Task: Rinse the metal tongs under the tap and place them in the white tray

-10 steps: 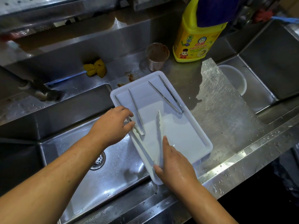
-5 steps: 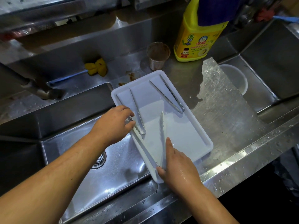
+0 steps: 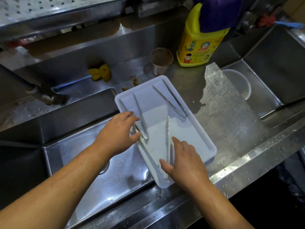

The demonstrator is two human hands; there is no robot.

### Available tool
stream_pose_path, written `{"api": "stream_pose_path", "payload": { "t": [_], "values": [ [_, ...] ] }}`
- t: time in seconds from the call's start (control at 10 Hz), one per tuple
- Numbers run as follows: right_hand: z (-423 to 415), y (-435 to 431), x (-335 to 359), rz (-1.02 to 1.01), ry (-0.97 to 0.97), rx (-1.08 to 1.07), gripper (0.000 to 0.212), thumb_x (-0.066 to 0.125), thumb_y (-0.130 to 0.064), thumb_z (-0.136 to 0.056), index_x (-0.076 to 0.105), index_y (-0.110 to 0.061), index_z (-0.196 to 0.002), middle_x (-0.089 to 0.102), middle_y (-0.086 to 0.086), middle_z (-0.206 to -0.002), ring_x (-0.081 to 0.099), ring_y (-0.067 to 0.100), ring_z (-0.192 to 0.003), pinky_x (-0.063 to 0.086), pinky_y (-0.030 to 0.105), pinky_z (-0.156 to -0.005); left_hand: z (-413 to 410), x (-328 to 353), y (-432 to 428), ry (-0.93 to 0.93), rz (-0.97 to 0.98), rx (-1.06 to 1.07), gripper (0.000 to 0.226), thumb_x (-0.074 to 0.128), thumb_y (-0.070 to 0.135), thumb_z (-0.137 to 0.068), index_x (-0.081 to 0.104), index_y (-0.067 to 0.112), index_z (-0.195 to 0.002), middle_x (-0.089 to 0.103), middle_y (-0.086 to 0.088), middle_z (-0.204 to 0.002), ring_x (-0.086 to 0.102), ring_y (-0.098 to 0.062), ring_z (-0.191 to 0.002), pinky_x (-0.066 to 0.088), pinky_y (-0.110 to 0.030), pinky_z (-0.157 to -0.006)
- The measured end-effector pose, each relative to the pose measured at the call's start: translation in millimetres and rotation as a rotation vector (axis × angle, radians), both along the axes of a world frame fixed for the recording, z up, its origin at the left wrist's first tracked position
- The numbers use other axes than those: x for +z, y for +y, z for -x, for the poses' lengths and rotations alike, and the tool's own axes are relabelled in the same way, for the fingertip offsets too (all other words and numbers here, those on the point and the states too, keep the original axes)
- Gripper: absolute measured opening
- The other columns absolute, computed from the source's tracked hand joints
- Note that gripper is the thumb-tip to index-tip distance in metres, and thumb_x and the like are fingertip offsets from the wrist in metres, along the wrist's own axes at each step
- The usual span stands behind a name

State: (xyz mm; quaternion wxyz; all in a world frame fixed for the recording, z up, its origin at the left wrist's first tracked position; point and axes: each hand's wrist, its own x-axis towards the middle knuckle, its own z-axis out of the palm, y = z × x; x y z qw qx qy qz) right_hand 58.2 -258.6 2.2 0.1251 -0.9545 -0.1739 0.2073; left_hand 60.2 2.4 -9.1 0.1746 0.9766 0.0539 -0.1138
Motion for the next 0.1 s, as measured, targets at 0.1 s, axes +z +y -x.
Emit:
{"api": "stream_pose_path", "payload": {
  "t": [0.1],
  "values": [
    [-10.1,-2.9,-2.4,-0.013,-0.078,-0.019,0.079,0.052,-0.063,-0.092,0.033,-0.021,-0.155,0.052,0.005,-0.14,0.048,0.027,-0.122,0.045,0.04,-0.103,4.5,-0.5,-4.0,-0.005,-0.041,0.0,0.07,0.061,0.062,-0.092,0.044,0.033,-0.153,0.036,-0.001,-0.167,0.033,-0.027,-0.152,0.033,-0.048,-0.122]
  ]
}}
